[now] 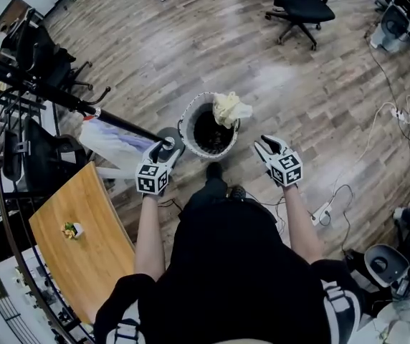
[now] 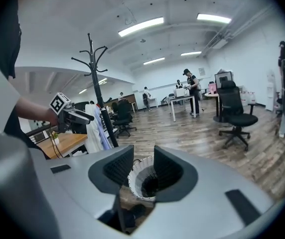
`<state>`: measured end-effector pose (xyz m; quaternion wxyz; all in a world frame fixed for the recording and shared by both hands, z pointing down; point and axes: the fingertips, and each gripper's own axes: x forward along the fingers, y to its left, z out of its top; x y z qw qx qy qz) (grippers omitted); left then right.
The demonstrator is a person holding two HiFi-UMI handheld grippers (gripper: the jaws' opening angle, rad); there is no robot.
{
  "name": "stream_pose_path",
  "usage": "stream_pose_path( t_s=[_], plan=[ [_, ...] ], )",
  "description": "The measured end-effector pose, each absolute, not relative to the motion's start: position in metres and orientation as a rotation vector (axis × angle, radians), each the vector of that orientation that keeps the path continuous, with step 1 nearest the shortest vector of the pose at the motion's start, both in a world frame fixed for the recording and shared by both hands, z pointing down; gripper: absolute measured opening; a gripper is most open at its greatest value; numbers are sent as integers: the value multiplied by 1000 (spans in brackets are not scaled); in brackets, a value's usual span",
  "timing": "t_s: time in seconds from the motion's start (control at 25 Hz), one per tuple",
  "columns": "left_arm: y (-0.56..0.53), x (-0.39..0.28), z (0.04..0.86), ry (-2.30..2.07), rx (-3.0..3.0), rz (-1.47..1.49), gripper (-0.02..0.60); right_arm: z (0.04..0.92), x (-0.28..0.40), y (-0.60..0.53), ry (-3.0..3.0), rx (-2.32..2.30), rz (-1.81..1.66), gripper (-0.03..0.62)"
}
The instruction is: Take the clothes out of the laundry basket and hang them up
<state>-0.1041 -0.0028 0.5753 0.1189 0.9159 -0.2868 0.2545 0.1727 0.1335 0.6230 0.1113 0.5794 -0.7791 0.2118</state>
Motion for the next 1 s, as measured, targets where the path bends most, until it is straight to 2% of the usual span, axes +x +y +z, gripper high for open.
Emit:
stream_pose_path(
  t_s=[0.44,0.6,0.68,0.76,1.0],
  plan=[
    [-25,-57,593,-697,2667,659,283,632,197,132,-2181,1760,663,134],
    [-47,-48,599,-675,2655,634,193,634,205,124,-2160,1785,705,56],
    [-62,-41,601,-673,2661,628,151,637,210,116,-2141,1793,721,43],
    [-78,-35,604,-668,2663,624,81,643,213,107,-2114,1798,738,32],
    [-121,-12,617,-594,2662,649,38,655,219,75,-2043,1799,767,27]
  ],
)
